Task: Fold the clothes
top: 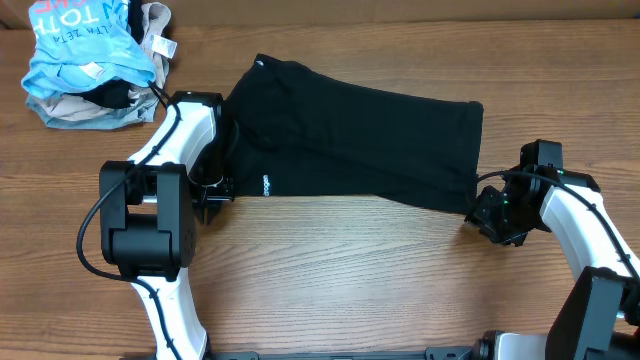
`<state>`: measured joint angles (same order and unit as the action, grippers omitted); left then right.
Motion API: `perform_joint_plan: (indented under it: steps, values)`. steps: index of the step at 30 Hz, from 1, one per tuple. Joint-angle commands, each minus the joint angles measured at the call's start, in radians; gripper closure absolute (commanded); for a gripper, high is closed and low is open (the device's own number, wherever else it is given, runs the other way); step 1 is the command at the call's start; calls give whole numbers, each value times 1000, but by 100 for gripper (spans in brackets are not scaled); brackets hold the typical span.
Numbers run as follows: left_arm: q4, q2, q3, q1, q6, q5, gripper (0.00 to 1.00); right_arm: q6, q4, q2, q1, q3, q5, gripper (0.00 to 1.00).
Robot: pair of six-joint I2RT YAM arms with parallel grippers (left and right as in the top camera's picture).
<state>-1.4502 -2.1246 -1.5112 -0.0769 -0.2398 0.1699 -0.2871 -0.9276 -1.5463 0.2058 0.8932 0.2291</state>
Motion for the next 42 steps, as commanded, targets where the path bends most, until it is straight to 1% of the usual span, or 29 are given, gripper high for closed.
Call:
perform_joint_plan:
  steps: [1,4,8,10,11,12,14,17,18,20,22,25,26,28,30,34,42]
  values:
    - [0,6,2,5,-70,53,91,3,10,53,-1,10,19,62]
    - [-20,35,-23,5,-77,55,89,25,-19,101,-1,46,35,61]
    - [-72,135,-71,4,-77,71,83,53,-108,177,-1,117,37,57]
    - [-90,204,-87,5,-77,69,68,60,-150,205,-1,151,37,54]
    - [-89,270,-100,5,-74,67,42,78,-183,225,-1,188,42,51]
    - [-81,305,-109,5,-70,65,30,84,-196,232,-2,209,42,48]
    - [-40,362,-124,4,-53,55,17,106,-212,234,-8,249,48,46]
    - [103,409,-130,5,74,-64,5,123,-202,233,-27,295,55,43]
    - [166,414,-130,4,140,-141,4,133,-196,232,-35,310,56,41]
    - [265,409,-130,4,194,-238,4,139,-185,228,-46,340,52,36]
    - [343,388,-130,2,193,-278,4,139,-162,221,-50,352,49,33]
    - [396,335,-130,-8,192,-295,5,139,-137,195,-50,352,52,34]
    - [395,315,-130,-13,192,-294,6,139,-136,180,-50,352,54,35]
    - [367,267,-130,-24,193,-294,9,150,-137,143,-58,352,55,42]
    - [324,213,-130,-36,193,-293,14,162,-136,93,-78,351,53,44]
    - [268,123,-130,-47,187,-290,19,161,-116,-14,-130,350,52,44]
    - [255,34,-129,-47,161,-222,19,134,-56,-215,-187,326,15,44]
